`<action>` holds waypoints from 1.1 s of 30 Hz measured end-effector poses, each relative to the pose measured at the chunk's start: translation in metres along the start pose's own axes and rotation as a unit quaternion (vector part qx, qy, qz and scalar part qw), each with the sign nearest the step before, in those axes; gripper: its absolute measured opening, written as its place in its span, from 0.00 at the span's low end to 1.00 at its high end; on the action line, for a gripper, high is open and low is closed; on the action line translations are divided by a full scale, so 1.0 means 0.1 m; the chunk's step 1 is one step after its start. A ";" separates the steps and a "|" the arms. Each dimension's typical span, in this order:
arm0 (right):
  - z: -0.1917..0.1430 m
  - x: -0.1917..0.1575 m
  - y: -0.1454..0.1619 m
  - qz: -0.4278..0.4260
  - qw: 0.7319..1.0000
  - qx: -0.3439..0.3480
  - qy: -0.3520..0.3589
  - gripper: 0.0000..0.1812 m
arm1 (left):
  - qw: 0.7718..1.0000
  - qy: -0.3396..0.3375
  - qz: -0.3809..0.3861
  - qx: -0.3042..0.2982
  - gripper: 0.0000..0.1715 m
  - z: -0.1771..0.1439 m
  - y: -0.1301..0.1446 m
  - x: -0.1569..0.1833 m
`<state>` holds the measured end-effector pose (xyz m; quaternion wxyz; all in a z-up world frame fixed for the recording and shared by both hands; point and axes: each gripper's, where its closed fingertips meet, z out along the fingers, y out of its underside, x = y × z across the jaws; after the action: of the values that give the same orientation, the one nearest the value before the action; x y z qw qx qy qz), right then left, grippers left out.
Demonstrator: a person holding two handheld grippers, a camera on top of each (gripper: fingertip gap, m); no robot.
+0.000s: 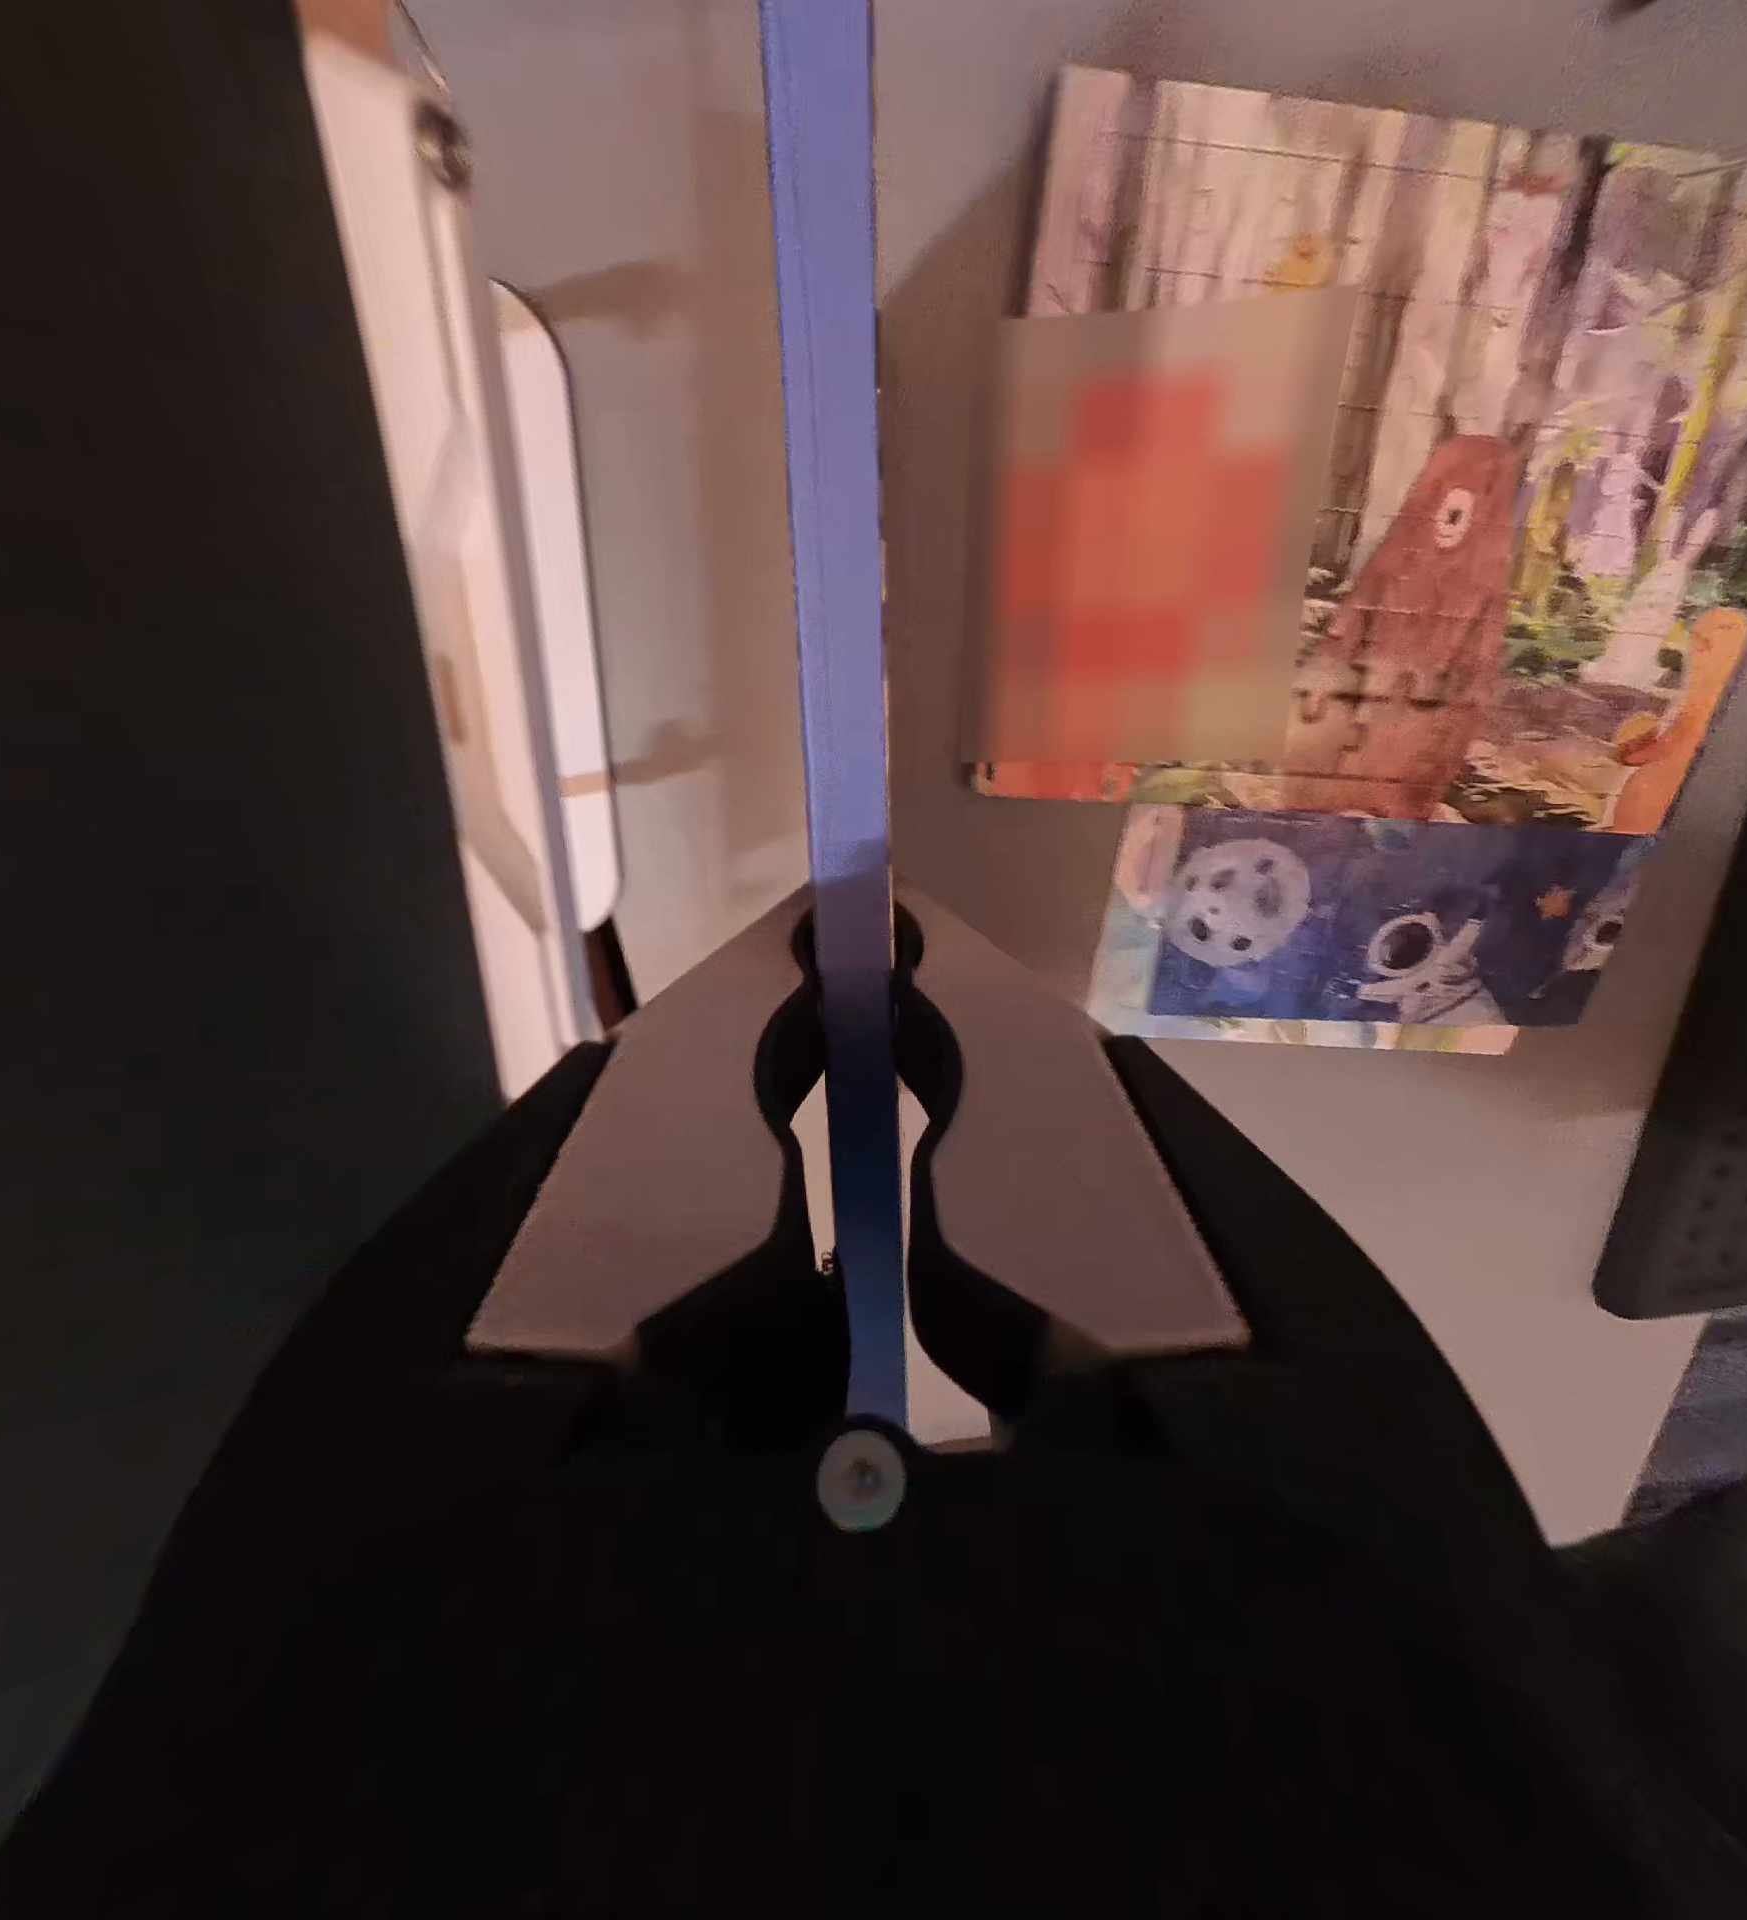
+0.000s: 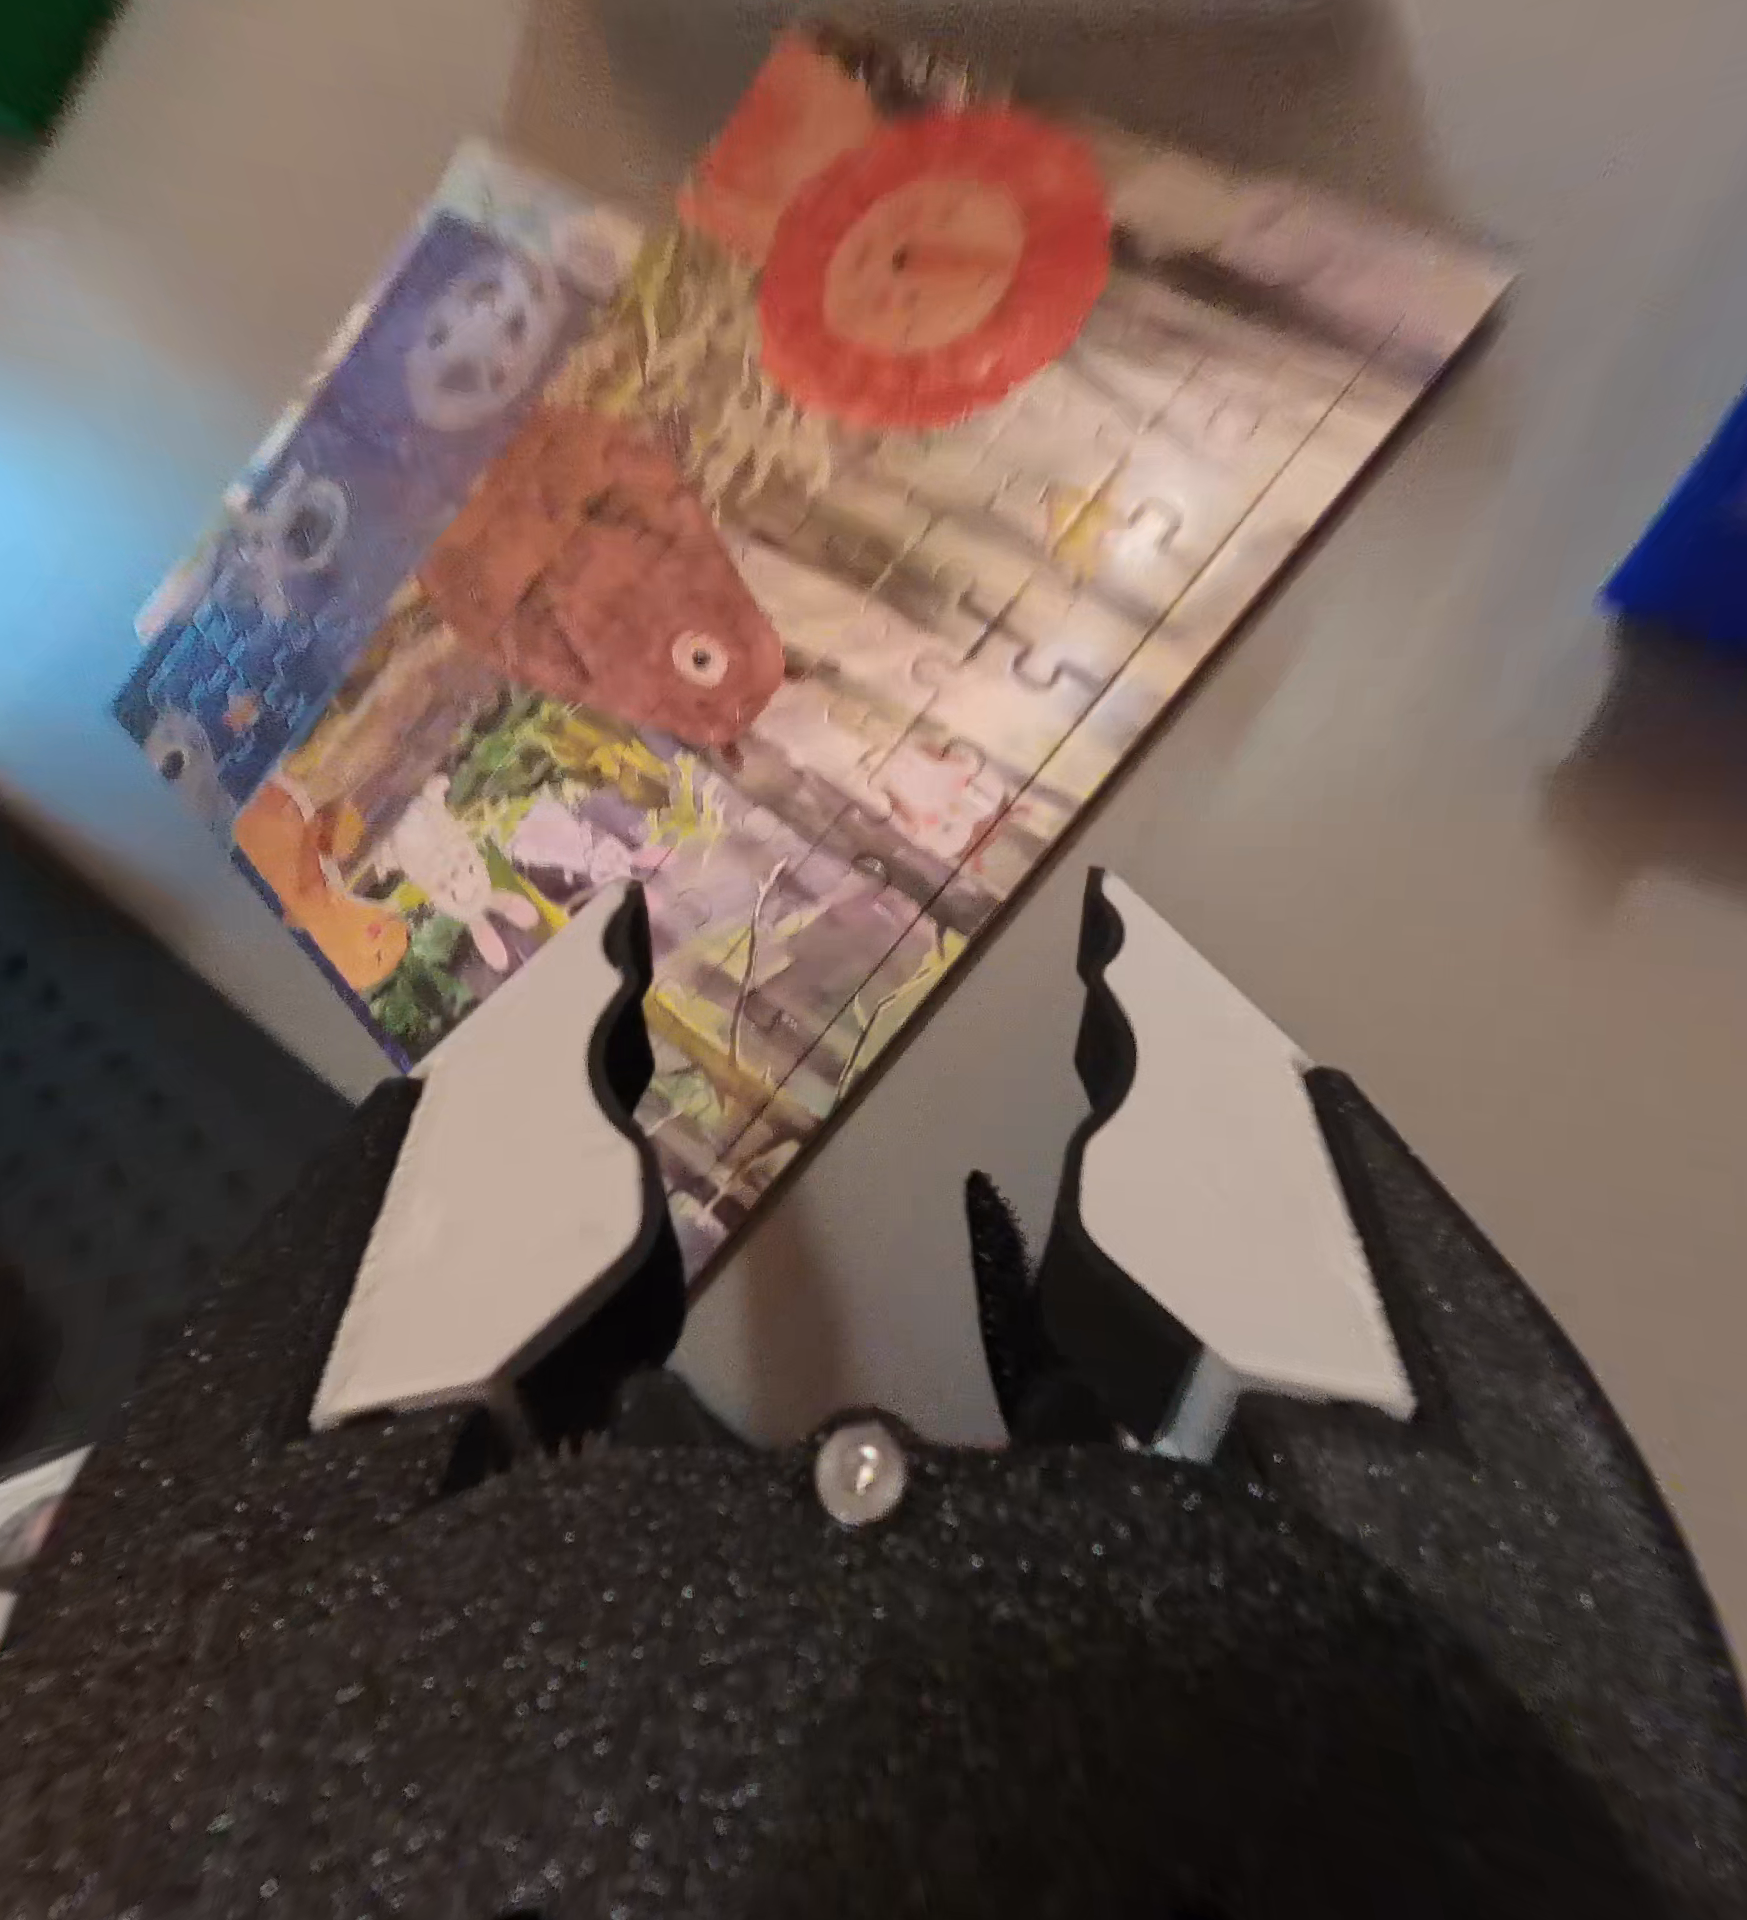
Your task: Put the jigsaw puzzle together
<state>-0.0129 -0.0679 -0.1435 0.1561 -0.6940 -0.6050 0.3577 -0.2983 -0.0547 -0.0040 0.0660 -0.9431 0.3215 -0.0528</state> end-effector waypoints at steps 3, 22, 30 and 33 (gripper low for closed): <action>-0.14 0.14 -0.37 -0.013 0.992 0.124 0.030 0.45 | 1.000 -0.012 0.013 -0.010 0.03 0.13 -0.16 -0.28; -0.05 0.34 -0.57 -0.029 0.964 0.246 0.094 0.34 | 0.984 -0.148 -0.009 0.097 0.21 -0.13 -0.32 -0.87; 0.07 0.27 -0.38 0.009 0.983 0.179 0.036 0.37 | 0.901 -0.189 -0.136 0.365 0.23 -0.89 -0.02 -0.29; 0.17 0.28 -0.15 0.027 0.994 0.101 0.016 0.42 | 0.856 -0.116 -0.291 0.411 0.24 -0.41 0.54 0.35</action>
<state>-0.0354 -0.0411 -0.1539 0.2259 -0.6962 -0.5444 0.4098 -0.3084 -0.1222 0.0297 0.4655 -0.8802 -0.0283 -0.0874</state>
